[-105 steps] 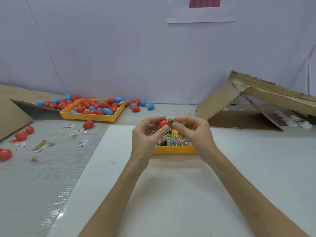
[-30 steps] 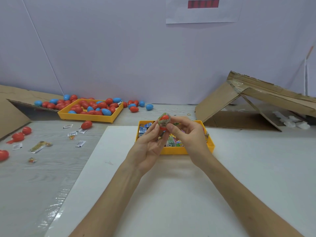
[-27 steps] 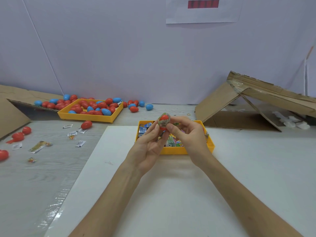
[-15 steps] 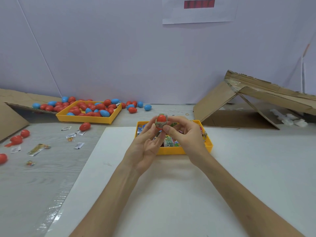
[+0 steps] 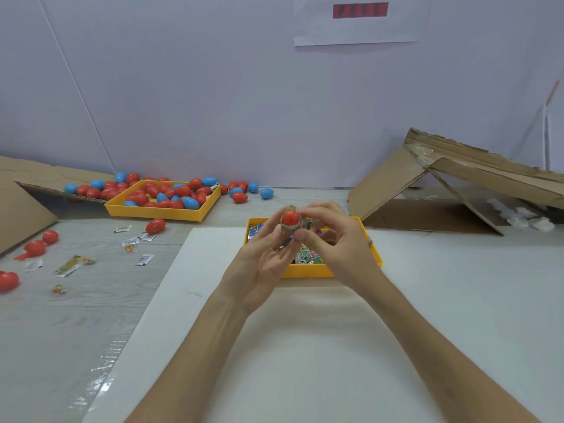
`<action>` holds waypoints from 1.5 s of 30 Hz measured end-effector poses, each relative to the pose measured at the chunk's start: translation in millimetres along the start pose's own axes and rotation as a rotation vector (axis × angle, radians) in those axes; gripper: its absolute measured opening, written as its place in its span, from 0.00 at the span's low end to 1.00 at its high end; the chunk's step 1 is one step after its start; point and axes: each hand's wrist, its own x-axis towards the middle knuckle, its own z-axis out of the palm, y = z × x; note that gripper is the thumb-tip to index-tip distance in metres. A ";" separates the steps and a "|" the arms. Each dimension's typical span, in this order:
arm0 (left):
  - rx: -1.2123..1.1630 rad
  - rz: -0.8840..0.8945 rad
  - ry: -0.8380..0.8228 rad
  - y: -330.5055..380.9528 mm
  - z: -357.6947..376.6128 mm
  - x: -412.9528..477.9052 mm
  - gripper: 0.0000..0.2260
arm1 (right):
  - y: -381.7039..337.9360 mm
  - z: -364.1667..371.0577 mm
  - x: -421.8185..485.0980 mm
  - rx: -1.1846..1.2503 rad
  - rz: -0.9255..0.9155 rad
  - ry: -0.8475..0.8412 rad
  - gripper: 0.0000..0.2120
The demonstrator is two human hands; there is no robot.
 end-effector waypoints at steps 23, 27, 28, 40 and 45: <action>0.098 -0.020 0.055 -4.6 0.6 3.3 0.15 | -9.1 2.1 -0.8 0.030 0.070 0.010 0.12; 0.114 -0.010 0.068 -2.3 4.5 1.5 0.16 | -8.7 1.2 -1.8 -0.004 0.042 0.009 0.14; 0.136 -0.006 0.068 -1.9 5.1 0.8 0.16 | -8.8 0.9 -1.8 -0.022 0.026 -0.003 0.14; 0.133 0.017 -0.006 -4.7 5.0 0.9 0.26 | -16.0 3.8 -1.0 0.349 0.231 0.001 0.08; 0.074 0.039 0.012 -6.3 6.9 0.5 0.25 | -11.8 4.5 -0.4 0.405 0.260 0.018 0.06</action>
